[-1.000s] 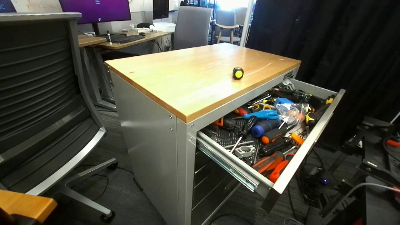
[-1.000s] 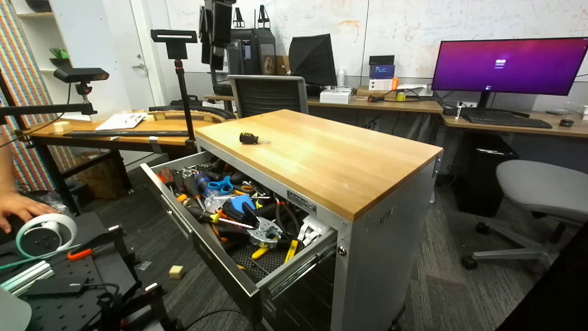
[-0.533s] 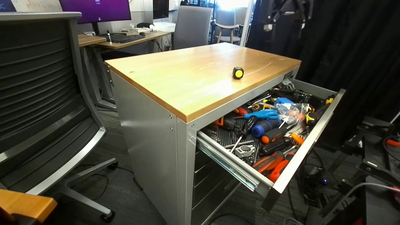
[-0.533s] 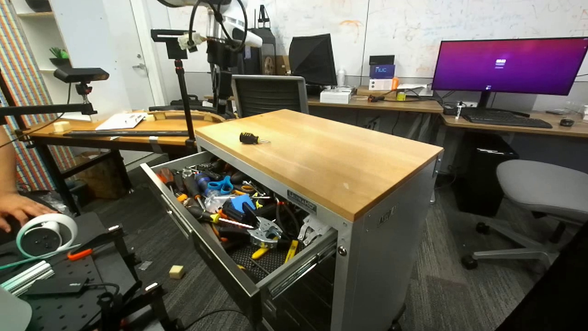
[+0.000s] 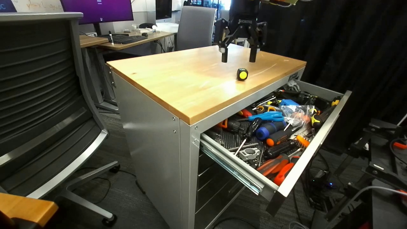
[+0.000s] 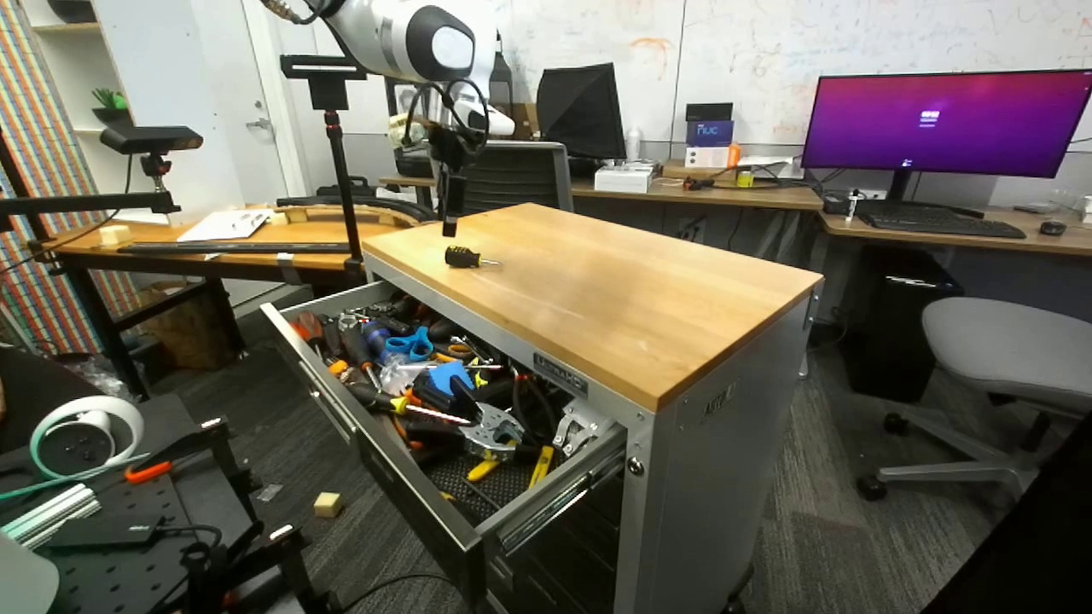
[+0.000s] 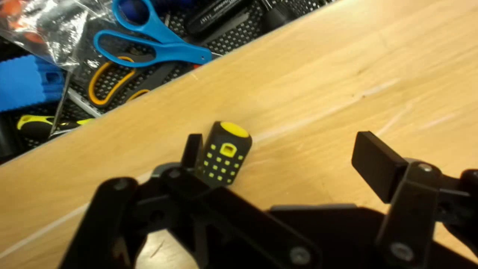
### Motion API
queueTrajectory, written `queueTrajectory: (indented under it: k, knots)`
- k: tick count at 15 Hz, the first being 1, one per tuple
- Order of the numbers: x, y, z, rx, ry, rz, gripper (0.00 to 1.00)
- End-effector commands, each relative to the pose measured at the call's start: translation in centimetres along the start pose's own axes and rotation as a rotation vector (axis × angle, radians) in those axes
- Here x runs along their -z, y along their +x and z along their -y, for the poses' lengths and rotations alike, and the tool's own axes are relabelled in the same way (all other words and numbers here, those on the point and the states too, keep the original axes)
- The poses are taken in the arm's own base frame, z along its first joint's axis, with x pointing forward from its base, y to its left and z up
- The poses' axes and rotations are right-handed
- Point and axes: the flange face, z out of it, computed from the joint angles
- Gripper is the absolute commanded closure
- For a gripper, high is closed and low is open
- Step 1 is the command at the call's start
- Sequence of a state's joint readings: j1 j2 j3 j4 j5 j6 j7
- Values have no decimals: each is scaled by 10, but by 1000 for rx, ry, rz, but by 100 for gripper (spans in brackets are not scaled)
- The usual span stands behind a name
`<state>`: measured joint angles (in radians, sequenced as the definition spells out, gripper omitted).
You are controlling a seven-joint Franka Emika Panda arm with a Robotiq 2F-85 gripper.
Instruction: Put the screwdriver in the drawer and close it
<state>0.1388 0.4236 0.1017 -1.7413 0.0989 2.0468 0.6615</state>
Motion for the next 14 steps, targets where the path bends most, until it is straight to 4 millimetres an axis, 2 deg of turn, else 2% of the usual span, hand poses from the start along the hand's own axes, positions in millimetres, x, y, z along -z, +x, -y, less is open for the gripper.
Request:
queueTrajectory:
  k: [1,4,8,9,10,12,14]
  knots:
    - [7,16,1,-81,3,-36,0]
    - [1,18,-16,-131,-22,-8,0]
    - [-25,28,-23,-128,-41,37,0]
    - [-31,29,-23,-121,-40,49,25]
    - [-36,30,-22,-119,-44,48,27]
    - [-43,27,-23,-106,-47,56,44]
    - [-41,26,-23,-98,-42,57,58]
